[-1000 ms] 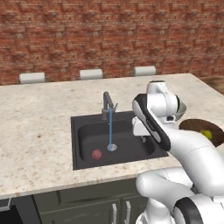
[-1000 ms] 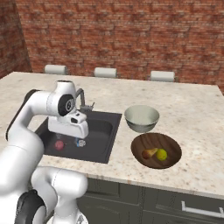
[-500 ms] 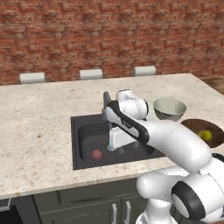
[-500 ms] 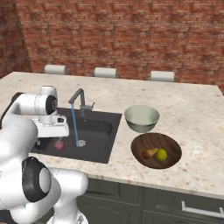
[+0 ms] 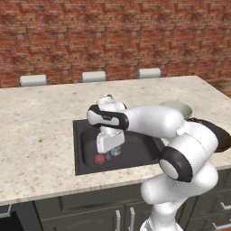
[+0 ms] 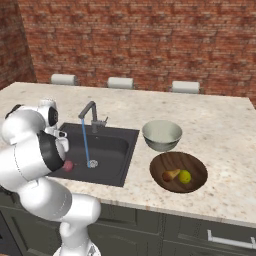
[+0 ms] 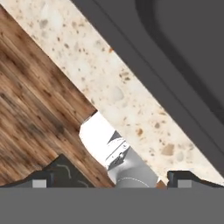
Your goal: Pick the pears from the sink and place them in one bowl. Place the onion in the other bowl. Then turn off the sink faucet.
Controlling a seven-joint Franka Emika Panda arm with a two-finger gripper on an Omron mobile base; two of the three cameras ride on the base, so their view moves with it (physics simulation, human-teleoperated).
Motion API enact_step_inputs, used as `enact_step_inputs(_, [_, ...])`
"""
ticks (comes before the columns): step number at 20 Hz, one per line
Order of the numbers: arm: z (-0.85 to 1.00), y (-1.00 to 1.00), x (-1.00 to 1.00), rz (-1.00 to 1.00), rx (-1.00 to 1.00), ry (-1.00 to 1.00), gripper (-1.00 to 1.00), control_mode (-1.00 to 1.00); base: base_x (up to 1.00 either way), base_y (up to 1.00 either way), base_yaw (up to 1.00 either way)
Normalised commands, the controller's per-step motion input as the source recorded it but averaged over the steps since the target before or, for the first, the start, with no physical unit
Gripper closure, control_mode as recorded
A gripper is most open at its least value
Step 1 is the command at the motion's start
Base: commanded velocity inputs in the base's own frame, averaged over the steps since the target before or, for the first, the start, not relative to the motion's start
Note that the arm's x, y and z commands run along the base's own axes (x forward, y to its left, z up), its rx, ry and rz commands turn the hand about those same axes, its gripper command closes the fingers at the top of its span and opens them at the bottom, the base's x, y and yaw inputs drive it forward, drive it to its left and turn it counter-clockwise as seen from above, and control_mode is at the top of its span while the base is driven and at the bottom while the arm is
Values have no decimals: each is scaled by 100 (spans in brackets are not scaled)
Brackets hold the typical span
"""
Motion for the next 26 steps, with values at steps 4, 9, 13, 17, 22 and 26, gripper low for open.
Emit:
enact_step_inputs(4, [-7,-6,19,-19,0,-15,-100,-100,0,0,0])
enact_step_inputs(9, [-13,-5,39,-28,0,-13,-100,-100,0,0,0])
enact_step_inputs(13, [-29,-4,34,-24,0,-23,-100,-100,0,0,0])
enact_step_inputs(17, [-19,0,28,-21,0,-14,-100,-100,0,0,0])
enact_step_inputs(22, [-18,1,32,-21,0,-7,-100,-100,0,0,0])
enact_step_inputs(26, [-14,7,35,-13,0,-2,-100,-100,0,0,0])
